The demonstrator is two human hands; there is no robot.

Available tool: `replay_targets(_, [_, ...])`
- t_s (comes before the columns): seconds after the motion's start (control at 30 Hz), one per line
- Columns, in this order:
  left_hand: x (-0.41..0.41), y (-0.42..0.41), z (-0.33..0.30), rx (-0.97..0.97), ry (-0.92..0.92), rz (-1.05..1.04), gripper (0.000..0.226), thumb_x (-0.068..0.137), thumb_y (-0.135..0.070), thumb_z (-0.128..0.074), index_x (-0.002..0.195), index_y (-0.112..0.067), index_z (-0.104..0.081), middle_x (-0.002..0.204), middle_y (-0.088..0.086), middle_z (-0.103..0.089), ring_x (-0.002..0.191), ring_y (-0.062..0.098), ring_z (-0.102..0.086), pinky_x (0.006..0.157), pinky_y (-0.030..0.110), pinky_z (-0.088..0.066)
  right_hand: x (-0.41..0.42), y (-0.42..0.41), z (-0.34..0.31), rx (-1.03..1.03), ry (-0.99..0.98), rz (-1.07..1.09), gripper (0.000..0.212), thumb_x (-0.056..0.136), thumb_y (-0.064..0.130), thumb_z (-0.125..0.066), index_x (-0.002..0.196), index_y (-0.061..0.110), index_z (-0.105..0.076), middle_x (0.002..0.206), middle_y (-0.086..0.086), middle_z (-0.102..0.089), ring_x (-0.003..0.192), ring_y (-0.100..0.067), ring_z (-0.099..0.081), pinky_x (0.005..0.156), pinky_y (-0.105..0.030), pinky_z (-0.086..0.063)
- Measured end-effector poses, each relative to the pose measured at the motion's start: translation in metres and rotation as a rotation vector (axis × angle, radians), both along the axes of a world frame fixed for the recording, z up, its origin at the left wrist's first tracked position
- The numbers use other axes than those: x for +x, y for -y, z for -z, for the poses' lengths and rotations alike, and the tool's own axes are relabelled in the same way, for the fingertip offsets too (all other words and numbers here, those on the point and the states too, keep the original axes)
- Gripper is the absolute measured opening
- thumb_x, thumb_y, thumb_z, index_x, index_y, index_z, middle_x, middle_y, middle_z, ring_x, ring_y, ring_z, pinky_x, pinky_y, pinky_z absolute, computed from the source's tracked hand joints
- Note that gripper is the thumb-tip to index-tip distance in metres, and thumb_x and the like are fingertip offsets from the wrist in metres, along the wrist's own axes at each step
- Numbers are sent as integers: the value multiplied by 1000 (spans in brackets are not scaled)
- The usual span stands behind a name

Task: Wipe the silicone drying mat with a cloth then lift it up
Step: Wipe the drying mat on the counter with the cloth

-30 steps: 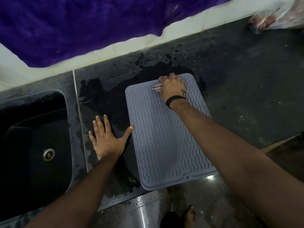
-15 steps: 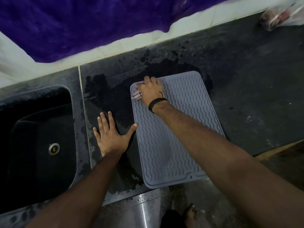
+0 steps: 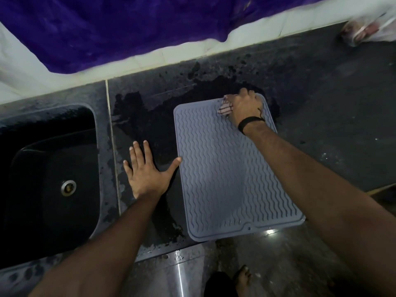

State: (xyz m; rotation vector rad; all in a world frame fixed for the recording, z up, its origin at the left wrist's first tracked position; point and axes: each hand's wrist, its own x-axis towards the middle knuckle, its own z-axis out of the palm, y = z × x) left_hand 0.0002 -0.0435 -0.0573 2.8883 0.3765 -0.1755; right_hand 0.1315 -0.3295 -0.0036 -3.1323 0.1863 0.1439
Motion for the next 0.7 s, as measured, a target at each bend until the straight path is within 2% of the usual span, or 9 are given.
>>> replay_targets(0.13, [-1,0,1,-4,3,0,126,70,-105,-16,165,-25,6,172,3,10,158,18,14,128,49,7,2,5,-5,38,78,48,54,79,23,-69,131,18,-56,127,-18,-48,115,-39,-45,95,-47,-38])
replay_targets(0.23, [-1,0,0,-2,3,1,126,71,-105,-17,165,-24,6,173,4,10,158,18,13,128,49,7,1,-12,-2,115,67,-103,65,76,17,-69,138,19,-49,132,-16,-45,118,-37,-42,95,-45,-40])
replay_targets(0.33, [0,0,-1,9,-1,1,125,72,-104,-18,165,-24,5,173,4,10,158,18,13,128,49,6,-12,-30,13,94,17,-236,68,77,21,-68,141,17,-45,140,-15,-43,125,-35,-38,102,-46,-36])
replay_targets(0.5, [0,1,0,11,-5,0,125,72,-104,-18,165,-24,5,173,4,9,158,18,12,127,49,7,-60,-30,23,123,66,-215,67,73,24,-68,137,18,-50,139,-11,-48,122,-33,-42,97,-45,-35])
replay_targets(0.7, [-2,0,-1,13,-10,7,124,73,-103,-18,165,-24,5,172,4,10,158,19,12,127,50,7,-131,-27,22,116,22,-230,70,75,22,-69,141,21,-47,142,-8,-46,126,-30,-40,99,-43,-34])
